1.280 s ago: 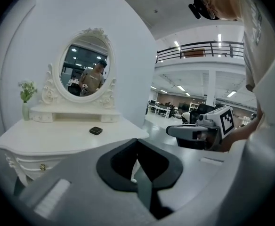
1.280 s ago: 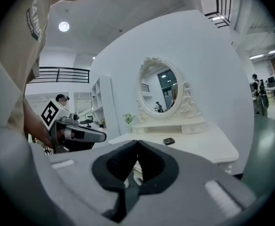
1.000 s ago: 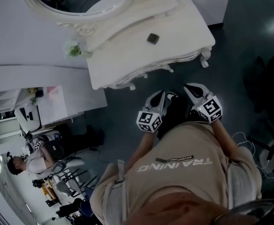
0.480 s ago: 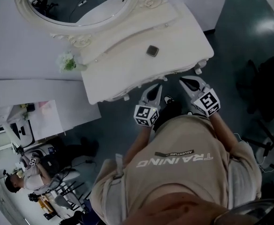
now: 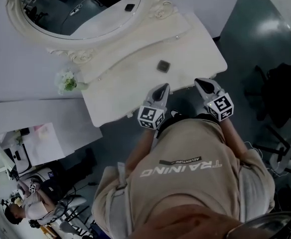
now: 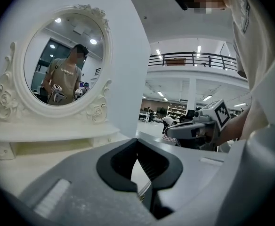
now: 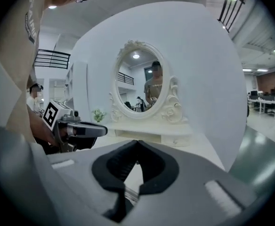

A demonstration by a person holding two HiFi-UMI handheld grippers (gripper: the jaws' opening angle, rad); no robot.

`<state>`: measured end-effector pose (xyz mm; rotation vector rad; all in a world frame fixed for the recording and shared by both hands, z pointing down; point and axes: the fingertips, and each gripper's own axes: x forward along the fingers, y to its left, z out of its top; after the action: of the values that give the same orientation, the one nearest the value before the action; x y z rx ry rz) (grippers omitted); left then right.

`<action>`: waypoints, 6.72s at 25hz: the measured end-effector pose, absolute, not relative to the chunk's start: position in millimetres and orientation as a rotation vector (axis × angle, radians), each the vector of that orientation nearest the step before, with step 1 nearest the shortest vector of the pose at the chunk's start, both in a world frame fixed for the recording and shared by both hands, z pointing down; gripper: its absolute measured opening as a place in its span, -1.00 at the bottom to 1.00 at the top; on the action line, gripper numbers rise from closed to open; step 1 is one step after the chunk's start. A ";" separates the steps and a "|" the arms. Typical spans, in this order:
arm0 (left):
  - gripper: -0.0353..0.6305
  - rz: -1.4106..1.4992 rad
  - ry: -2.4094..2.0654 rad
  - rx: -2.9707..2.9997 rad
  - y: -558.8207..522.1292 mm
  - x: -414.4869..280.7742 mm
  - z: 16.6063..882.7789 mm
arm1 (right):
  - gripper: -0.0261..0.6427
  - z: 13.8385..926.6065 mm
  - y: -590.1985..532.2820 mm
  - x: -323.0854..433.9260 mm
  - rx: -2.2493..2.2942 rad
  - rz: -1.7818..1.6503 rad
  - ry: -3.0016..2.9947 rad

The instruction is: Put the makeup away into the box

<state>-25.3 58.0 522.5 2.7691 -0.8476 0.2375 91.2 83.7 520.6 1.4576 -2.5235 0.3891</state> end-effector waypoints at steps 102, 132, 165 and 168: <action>-0.90 0.202 -1.264 2.437 -128.6 -149.6 558.2 | -0.63 709.2 -170.8 126.4 1.514 0.874 -1.944; -0.90 0.283 -1.174 2.449 -108.3 -133.0 577.0 | -0.26 695.4 -108.2 79.4 1.153 0.553 -2.155; -0.90 0.336 -1.117 2.448 -104.9 -130.2 586.3 | 0.01 709.2 -91.1 -23.3 0.714 0.372 -2.230; -0.90 0.324 -1.090 2.468 -110.9 -120.9 585.1 | 0.01 694.0 -98.6 -13.0 0.750 0.420 -2.225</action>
<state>-120.9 -110.9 585.1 2.4677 -1.0895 0.3241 -13.0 -98.6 694.0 0.7500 -2.2253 0.4203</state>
